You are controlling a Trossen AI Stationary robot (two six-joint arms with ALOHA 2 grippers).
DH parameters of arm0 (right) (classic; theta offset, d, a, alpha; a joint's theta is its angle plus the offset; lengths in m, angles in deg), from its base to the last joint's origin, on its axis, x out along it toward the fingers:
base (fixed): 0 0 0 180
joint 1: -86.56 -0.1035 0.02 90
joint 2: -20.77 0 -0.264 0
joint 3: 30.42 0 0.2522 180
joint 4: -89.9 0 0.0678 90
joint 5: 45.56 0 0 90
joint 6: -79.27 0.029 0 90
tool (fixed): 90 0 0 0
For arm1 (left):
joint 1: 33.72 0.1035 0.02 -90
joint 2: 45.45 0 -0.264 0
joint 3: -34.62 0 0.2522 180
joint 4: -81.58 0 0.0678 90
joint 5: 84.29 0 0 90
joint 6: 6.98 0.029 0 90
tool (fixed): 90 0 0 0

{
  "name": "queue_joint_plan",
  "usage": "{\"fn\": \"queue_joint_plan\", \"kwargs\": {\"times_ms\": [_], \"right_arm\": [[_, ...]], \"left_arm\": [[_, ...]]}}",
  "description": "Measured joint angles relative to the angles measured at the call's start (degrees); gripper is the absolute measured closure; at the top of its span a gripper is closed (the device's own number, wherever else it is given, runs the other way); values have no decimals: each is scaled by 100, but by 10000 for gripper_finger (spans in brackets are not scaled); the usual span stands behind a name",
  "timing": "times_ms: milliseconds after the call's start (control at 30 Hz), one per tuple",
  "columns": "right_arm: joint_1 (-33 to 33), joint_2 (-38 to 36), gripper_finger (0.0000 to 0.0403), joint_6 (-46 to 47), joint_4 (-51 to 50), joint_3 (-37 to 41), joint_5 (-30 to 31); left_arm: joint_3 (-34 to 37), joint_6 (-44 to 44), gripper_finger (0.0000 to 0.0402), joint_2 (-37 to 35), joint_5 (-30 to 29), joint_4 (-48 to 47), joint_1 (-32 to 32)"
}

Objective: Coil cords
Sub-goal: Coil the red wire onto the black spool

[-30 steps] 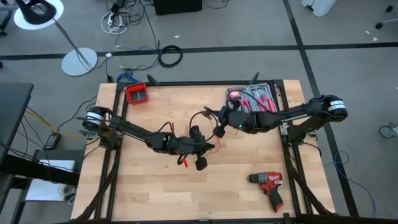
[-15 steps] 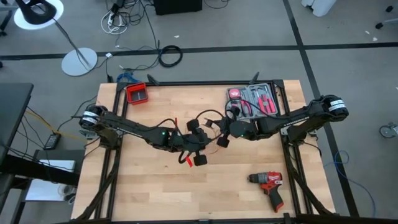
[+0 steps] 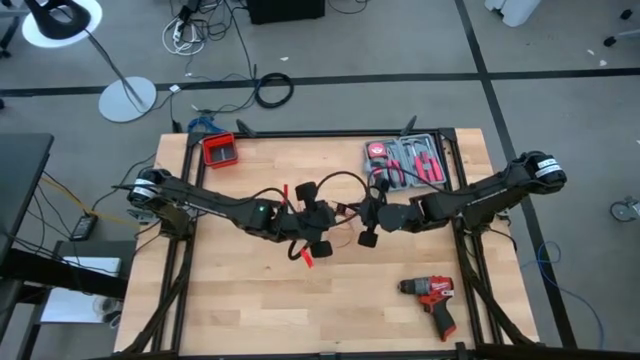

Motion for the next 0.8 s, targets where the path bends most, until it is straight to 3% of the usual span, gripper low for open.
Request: {"fn": "queue_joint_plan", "kwargs": {"times_ms": [200, 800], "right_arm": [[-149, -113, 403, 54, -546, -2, 304], [-698, -1586, 403, 273, -1157, -1, 103]], "left_arm": [[-189, -162, 401, 0, -182, -876, -6], [-140, -1164, 402, -37, -759, -2508, -197]]}}
